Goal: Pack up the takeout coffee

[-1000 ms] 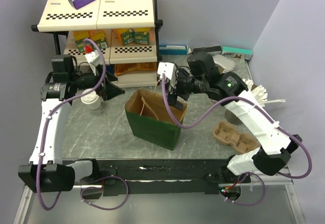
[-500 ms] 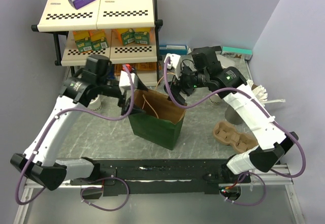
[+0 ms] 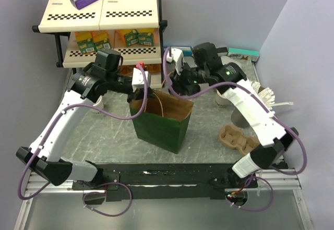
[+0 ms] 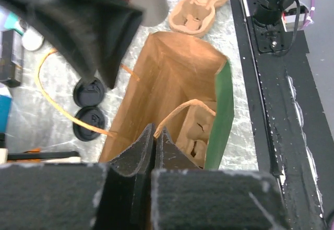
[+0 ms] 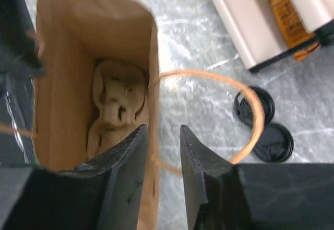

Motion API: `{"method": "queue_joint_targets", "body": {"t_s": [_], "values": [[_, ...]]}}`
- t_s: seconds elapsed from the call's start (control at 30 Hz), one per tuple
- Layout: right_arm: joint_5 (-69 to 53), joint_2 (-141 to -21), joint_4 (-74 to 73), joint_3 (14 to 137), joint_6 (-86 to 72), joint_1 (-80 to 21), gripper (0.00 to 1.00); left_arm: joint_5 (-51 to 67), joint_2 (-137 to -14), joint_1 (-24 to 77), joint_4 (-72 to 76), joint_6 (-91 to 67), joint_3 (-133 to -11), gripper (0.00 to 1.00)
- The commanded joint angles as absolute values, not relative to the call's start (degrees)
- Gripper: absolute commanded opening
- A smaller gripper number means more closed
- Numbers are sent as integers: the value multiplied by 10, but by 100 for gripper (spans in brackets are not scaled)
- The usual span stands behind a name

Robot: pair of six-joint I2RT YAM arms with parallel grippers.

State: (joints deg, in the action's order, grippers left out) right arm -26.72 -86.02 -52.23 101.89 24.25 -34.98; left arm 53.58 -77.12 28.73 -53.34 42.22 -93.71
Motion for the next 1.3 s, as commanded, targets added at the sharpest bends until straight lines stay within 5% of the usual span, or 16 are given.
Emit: {"method": "queue_joint_targets", "body": {"t_s": [0.0, 0.23, 0.43, 0.57, 0.67, 0.73, 0.87, 1.27], "values": [[-308, -885, -508, 1120, 221, -340, 36, 527, -741, 290, -519, 394, -975, 1], [-305, -936, -543, 1357, 229, -335, 31, 482, -728, 290, -417, 321, -1044, 1], [-237, -867, -436, 1246, 217, -334, 67, 458, -737, 290, -397, 308, -1085, 1], [-218, -841, -425, 1200, 214, -323, 71, 448, -725, 290, -407, 322, -1071, 1], [-221, -831, -427, 1163, 209, -317, 73, 444, -690, 290, -442, 360, -993, 82], [-236, -823, -428, 1131, 205, -316, 75, 453, -664, 290, -474, 381, -906, 98], [-286, -818, -456, 1103, 200, -312, 78, 456, -599, 291, -512, 407, -813, 99], [-517, -887, -520, 1122, 191, -310, 90, 441, -608, 291, -586, 425, -896, 99]]}}
